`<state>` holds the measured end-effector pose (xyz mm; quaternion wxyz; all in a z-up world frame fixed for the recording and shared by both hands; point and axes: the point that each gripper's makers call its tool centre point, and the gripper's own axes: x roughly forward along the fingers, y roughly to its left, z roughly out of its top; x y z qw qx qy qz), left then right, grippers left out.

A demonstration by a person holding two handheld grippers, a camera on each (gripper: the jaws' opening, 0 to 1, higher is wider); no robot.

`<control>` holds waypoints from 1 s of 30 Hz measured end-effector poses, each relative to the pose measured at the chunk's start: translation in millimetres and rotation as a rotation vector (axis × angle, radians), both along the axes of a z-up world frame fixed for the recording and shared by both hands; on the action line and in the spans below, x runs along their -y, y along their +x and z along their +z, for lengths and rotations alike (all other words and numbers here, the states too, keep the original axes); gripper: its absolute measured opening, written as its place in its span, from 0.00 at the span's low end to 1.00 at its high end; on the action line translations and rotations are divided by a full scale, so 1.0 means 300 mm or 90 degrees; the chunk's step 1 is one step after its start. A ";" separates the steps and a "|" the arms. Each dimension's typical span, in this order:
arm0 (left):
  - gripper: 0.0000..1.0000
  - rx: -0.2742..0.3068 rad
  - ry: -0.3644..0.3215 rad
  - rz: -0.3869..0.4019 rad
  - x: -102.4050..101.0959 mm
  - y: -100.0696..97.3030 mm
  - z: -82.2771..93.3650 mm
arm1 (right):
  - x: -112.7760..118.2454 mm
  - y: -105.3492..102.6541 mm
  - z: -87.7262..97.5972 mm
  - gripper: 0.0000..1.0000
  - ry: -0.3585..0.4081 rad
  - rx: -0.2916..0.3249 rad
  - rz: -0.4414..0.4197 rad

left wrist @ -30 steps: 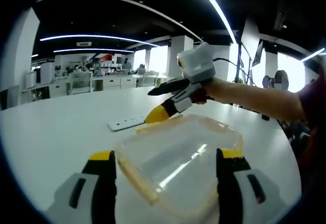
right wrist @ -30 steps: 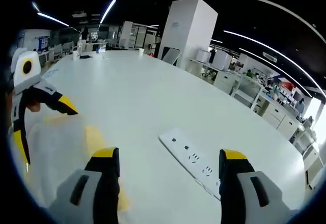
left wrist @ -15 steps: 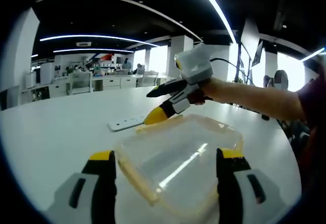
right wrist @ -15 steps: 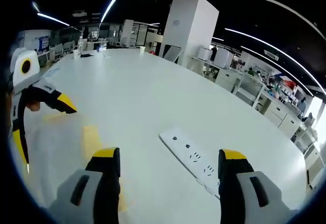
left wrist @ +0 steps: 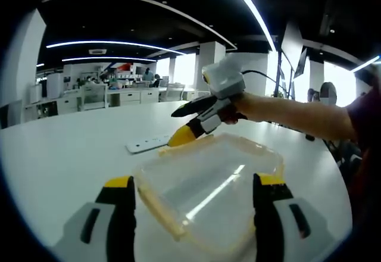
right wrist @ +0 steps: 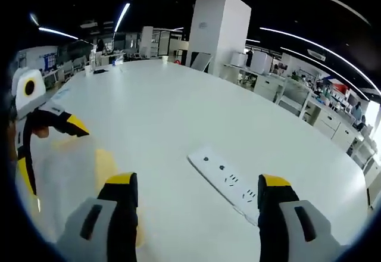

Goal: Snap each plastic latch of the storage box into its locked position after aligning the lid with the box until every specified latch is closed and the lid sits flush.

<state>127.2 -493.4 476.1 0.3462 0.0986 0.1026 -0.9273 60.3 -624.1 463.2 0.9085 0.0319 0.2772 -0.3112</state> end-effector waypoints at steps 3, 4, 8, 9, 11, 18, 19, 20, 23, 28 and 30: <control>0.82 0.000 0.000 -0.001 0.000 0.000 0.000 | 0.002 -0.014 0.017 0.85 0.003 0.003 0.000; 0.82 -0.001 0.000 -0.001 0.000 0.000 0.000 | 0.002 -0.019 0.027 0.85 0.002 0.003 0.001; 0.82 -0.001 0.000 -0.001 -0.001 0.000 0.000 | -0.008 -0.020 0.079 0.85 0.002 0.011 0.020; 0.82 -0.003 0.002 -0.001 -0.002 0.000 -0.001 | -0.014 -0.016 0.094 0.85 0.002 0.011 0.030; 0.82 -0.005 0.005 -0.001 -0.003 0.001 -0.002 | -0.032 -0.010 0.113 0.85 0.007 -0.002 0.054; 0.82 -0.011 0.005 0.000 -0.003 0.001 -0.002 | -0.097 -0.002 0.125 0.84 0.032 -0.110 0.159; 0.82 -0.011 0.005 0.000 -0.003 0.001 -0.002 | -0.108 0.002 0.125 0.84 0.033 -0.126 0.176; 0.82 -0.011 0.005 0.000 -0.004 0.001 -0.002 | -0.119 0.001 0.122 0.84 0.045 -0.139 0.185; 0.82 -0.012 0.005 0.001 -0.004 0.002 -0.001 | -0.143 0.003 0.117 0.84 0.062 -0.179 0.220; 0.82 -0.014 0.004 0.003 -0.003 0.003 0.000 | -0.201 0.020 0.117 0.84 0.131 -0.216 0.279; 0.82 -0.015 0.004 0.004 -0.003 0.003 0.000 | -0.236 0.026 0.115 0.84 0.178 -0.236 0.307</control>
